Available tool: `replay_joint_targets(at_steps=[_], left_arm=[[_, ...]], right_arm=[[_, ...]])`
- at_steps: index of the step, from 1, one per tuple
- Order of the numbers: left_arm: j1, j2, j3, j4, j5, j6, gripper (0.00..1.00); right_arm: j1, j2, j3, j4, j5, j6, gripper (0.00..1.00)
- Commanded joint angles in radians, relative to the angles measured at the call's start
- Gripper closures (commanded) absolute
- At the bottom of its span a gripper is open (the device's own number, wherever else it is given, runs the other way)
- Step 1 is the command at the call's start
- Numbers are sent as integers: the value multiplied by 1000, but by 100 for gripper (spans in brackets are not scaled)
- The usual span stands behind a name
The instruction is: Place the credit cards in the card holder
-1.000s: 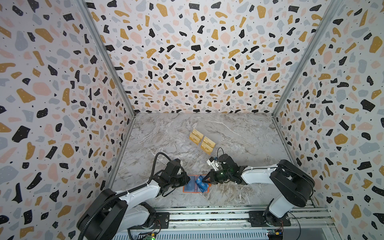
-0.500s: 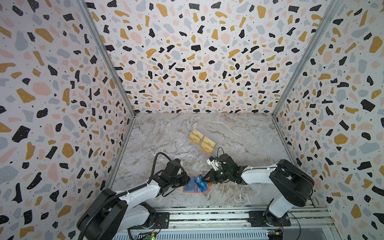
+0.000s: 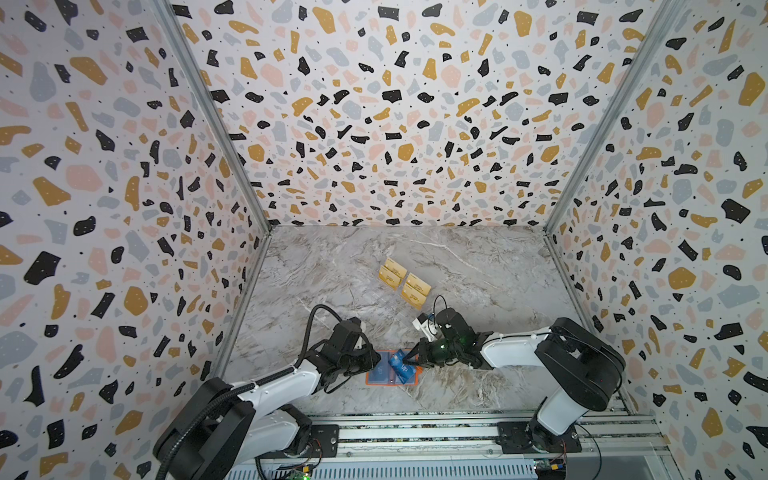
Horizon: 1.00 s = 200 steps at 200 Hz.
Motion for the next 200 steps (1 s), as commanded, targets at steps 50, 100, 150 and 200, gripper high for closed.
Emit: replay_joint_targets(at_steps=[50,100,150,200], left_arm=[[-5,-5,1,-20,-7,13,83],[-5,-15,-3,-25,-5,10,83],[-5,-30,-16,-8,1,-8,83],[-5,-50,-53,45,24,-46,83]], right_arm=[[11,16,41,-55,30,-30,100],[22,48,86,-64,39,-26,100],[38,63,55,48,69,53,100],[76,114,12,211,145,149,100]])
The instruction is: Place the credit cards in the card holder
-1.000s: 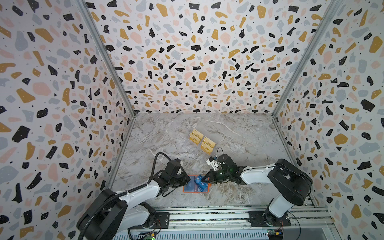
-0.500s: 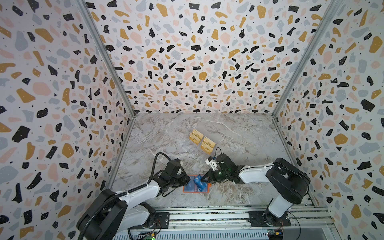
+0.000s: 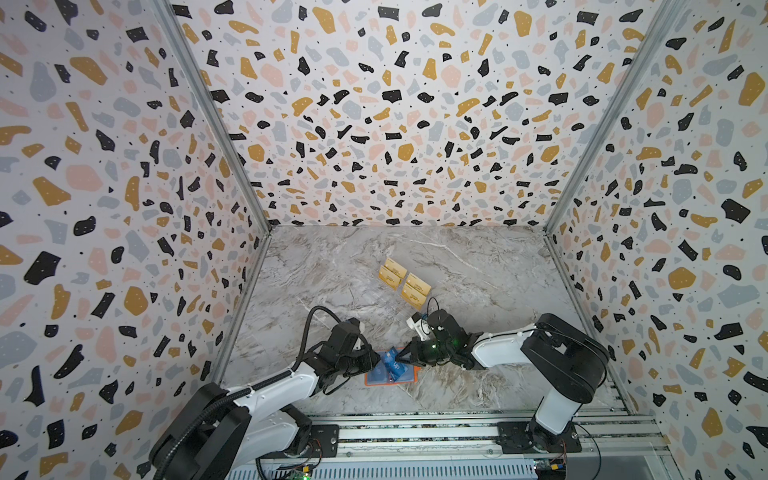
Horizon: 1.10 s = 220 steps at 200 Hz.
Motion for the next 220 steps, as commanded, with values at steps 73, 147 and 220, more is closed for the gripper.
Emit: replay_joint_targets(at_steps=[73,147,220], left_arm=[[-5,-37,-50,11,-2,-15,93],[-6,-52,-67,18,5,-21,99],[-5,-63,-78,32,8,-50,100]], right_arm=[[62,82,-71,270,161,165,100],[93,125,-77,353,214,196,100],[104,161,-104,469,259,235,100]])
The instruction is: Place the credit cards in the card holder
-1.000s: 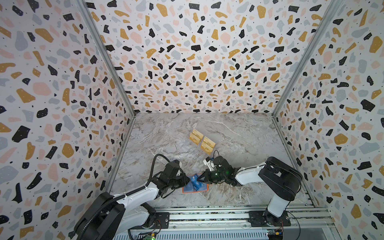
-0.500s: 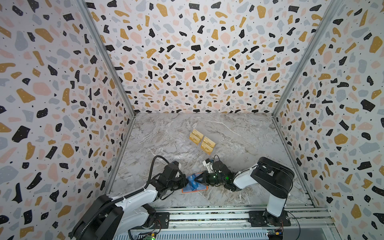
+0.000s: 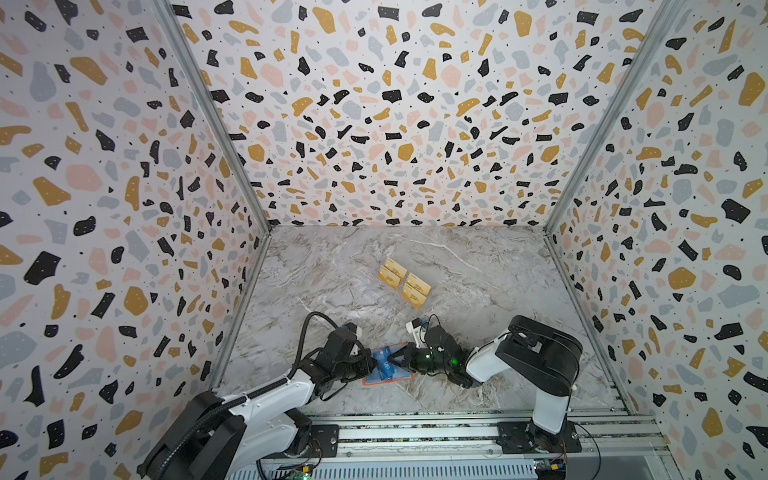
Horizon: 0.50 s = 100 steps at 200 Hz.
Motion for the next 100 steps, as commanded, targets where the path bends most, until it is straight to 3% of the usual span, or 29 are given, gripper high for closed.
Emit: replay_joint_targets(at_steps=[1,56,75,100], left_arm=[[-5,-15,-20,8,1,-27,100],[-5,-51,11,-33,-15,-70,100],[-5,-91,36,-107,-77,-72,100],[-4,-165,77,-237,-211,-65,78]], right_arm=[[11,28,-16,39,38,26,100],[39,79,-34,180,80,69,100],[46,73,-53,204,104,81,100],[51,54,-52,172,118,71,100]])
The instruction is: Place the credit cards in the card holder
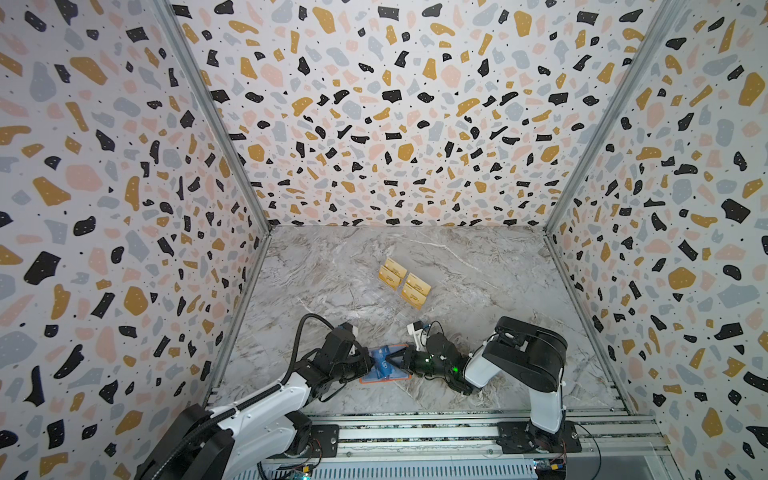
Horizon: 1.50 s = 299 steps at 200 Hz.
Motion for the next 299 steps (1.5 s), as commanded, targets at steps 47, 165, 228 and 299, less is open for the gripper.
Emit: replay_joint_targets(at_steps=[47,165,228,299], left_arm=[[-4,-61,76,-208,-229,37,61],[-4,19,-8,-73,-114,19,93],[-7,-18,-61,-5,-69,-37,97],[-7,-20,-64,16,-62,-43,97]], right_arm=[[11,-21,-3,-49,39,2,100],[35,6,-25,43,108,56,100],[67,-45,40,-148,118,24,93],[84,-191,156,-607,138,-134,56]])
